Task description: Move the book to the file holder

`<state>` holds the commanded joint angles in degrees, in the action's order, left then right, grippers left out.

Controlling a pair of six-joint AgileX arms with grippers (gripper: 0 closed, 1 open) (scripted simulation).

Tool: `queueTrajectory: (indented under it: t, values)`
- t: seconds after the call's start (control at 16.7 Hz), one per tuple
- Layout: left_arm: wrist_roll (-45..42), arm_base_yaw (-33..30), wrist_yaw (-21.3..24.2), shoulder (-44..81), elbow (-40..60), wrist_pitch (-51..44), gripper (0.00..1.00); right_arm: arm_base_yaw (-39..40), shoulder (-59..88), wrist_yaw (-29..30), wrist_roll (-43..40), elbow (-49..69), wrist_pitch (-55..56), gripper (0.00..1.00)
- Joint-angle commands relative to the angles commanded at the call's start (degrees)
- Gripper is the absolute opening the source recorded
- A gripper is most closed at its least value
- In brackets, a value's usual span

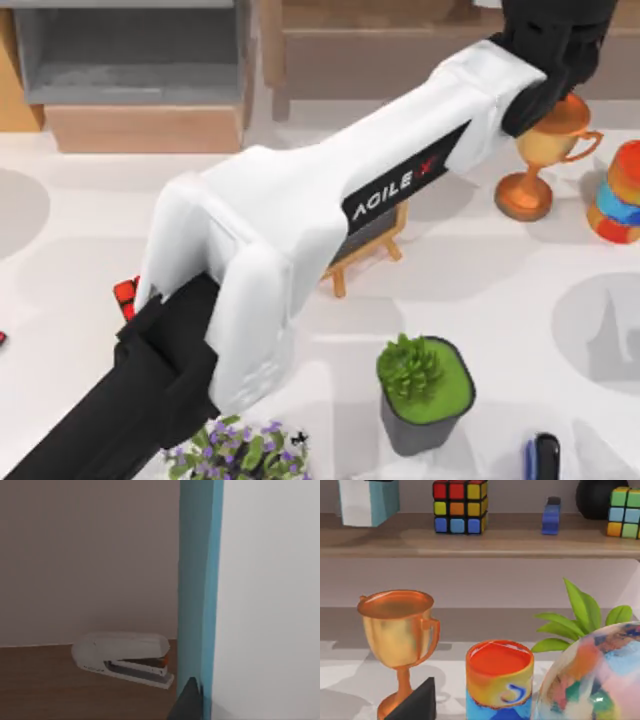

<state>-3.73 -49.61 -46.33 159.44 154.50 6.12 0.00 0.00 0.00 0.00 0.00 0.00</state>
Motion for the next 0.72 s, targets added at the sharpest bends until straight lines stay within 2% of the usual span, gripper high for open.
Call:
queueTrajectory:
  t: [0.3, 0.72]
  values:
    - [-10.4, 0.9, 1.3, -11.8, -18.2, 1.8, 0.0, 0.0, 0.0, 0.0, 0.0, 0.0, 0.0, 1.0]
    - [-29.7, 0.0, 5.8, -36.9, -55.2, 5.8, 0.0, 0.0, 0.0, 0.0, 0.0, 0.0, 0.0, 1.0]
